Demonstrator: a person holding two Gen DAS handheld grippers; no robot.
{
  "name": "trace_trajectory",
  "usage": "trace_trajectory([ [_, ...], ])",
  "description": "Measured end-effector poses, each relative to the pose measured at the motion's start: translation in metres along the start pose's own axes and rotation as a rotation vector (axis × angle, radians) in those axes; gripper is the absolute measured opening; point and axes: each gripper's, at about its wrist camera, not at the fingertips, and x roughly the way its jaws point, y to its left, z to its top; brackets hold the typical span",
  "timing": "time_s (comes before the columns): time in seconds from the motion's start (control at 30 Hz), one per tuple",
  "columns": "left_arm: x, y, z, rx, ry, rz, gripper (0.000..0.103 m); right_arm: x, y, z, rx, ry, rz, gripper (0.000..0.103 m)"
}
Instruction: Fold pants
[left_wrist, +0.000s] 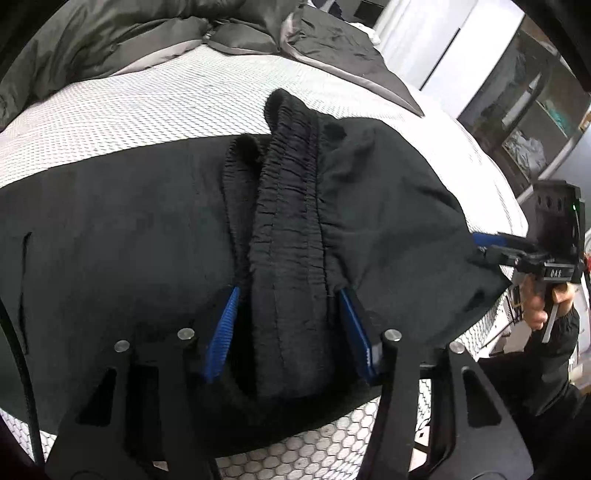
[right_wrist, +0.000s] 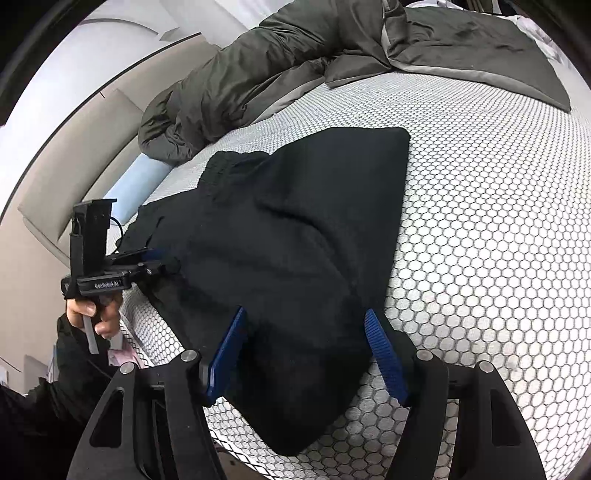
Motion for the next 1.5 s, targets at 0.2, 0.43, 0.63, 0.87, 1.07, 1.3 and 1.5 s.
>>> trace_trajectory([
  [0.2,-0.025,-0.009,-0.005,0.009,-0.010,-0.069,0.048,0.005,0.000,-0.005,-0.009,0.032,-0.038,0.068],
  [0.43,-0.020,-0.017,-0.014,0.122,0.058,0.017,0.058,0.012,0.004,-0.004,-0.014,0.054,-0.070,0.068],
  [0.63,-0.040,0.019,0.027,-0.110,-0.095,-0.069,0.071,0.008,-0.005,0.004,0.046,0.019,-0.080,0.068],
  [0.87,0.019,0.038,0.099,-0.272,-0.022,-0.123,0.066,0.017,-0.010,0.007,0.078,0.030,-0.066,0.068],
  [1.07,0.056,0.027,0.105,-0.235,0.057,-0.127,0.027,0.013,-0.014,0.003,0.075,0.025,-0.054,0.068],
  [1.3,0.026,0.040,0.102,-0.295,-0.048,-0.151,0.012,0.003,-0.021,-0.004,0.068,0.019,-0.050,0.068],
  [1.5,0.037,0.062,0.097,-0.369,-0.014,0.026,0.041,0.002,-0.019,-0.007,0.059,0.026,-0.058,0.068],
])
